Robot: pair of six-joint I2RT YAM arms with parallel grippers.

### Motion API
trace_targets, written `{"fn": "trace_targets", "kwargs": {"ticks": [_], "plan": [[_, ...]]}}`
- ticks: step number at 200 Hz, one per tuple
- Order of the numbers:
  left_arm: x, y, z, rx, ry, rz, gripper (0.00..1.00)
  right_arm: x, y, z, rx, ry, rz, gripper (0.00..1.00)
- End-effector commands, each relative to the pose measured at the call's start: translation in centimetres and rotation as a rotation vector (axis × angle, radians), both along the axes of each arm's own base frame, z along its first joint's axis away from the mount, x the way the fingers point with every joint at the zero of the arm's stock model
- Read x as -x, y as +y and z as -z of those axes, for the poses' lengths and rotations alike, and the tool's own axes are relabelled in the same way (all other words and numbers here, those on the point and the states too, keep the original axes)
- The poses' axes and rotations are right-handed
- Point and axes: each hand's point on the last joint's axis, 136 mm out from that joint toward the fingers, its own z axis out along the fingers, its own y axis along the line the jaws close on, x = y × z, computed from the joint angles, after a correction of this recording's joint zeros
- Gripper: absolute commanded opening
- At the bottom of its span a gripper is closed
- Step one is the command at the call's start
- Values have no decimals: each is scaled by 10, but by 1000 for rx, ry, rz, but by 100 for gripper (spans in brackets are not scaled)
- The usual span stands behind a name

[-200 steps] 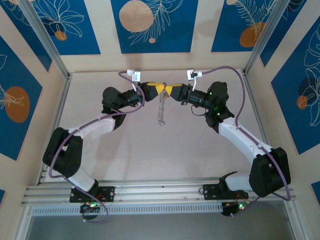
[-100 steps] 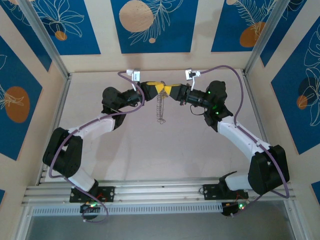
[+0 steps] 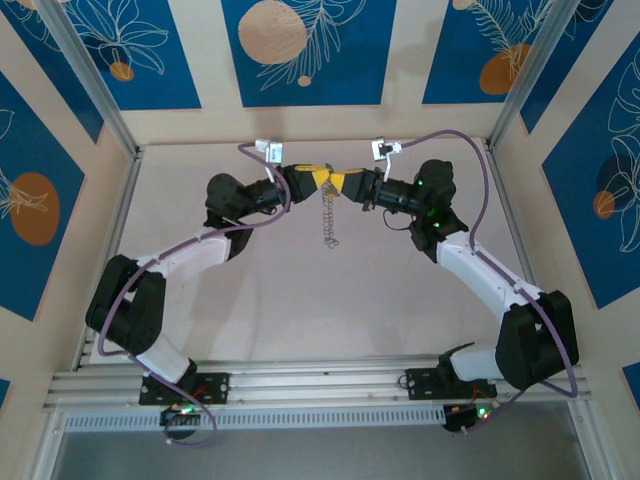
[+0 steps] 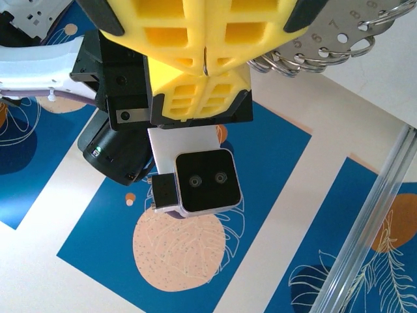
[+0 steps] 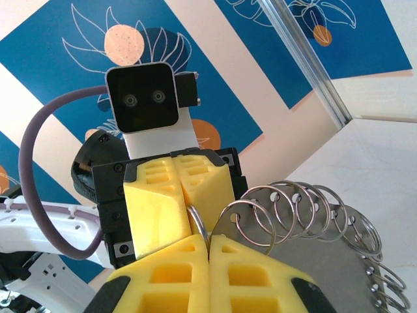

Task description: Put the keys on the keyring

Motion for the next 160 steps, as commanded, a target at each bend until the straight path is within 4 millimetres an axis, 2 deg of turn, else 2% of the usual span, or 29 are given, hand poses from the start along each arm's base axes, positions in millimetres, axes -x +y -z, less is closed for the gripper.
{"fn": "trace_targets", "kwargs": {"ticks": [1,7,17,26,82,120,160], "plan": [[12,-1,-21,33,-88,29,0,-3,-10,-18,-9,-49,31,0],[12,-1,-21,32,-88,30,0,-3,-10,-18,-10,-45,33,0],[13,-1,-22,32,-90,33,0,-5,-11,-18,-14,-39,41,12],[13,-1,-21,31,-89,32,0,-7,-12,-19,-20,-37,46,16],[13,-1,-21,29,-88,35,0,-10,-11,-24,-33,-36,41,18],[13,-2,-20,27,-88,36,0,-8,-6,-24,-32,-38,20,25],[12,-2,-20,27,-88,33,0,-5,-2,-21,-27,-37,2,25]]}}
